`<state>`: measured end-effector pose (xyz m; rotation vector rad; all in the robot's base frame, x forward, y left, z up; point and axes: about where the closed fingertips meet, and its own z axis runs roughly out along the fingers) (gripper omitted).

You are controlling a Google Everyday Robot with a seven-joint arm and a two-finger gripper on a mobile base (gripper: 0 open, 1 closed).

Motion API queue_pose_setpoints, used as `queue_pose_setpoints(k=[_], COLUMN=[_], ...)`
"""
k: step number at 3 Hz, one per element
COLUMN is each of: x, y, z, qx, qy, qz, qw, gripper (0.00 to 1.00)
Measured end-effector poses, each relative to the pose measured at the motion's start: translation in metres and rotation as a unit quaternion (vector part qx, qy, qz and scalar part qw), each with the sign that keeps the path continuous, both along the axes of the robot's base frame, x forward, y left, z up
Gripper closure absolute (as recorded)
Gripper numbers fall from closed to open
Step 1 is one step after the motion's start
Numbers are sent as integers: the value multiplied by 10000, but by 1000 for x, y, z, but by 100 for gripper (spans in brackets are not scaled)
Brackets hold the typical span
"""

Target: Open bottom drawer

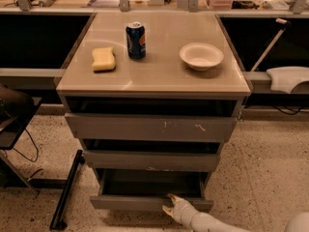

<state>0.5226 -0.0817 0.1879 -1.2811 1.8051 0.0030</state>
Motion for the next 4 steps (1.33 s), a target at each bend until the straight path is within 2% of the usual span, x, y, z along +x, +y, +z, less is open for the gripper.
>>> queue_pose_setpoints(k=[1, 2, 3, 4], x=[6, 26, 26, 26], y=[0, 1, 1, 1], z=[-1, -10, -10, -10], qx=[-6, -19, -19, -19], qy=[23, 62, 62, 62], qz=[-23, -159, -159, -159], qw=[10000, 9999, 9999, 9999], gripper=[12, 0, 0, 19])
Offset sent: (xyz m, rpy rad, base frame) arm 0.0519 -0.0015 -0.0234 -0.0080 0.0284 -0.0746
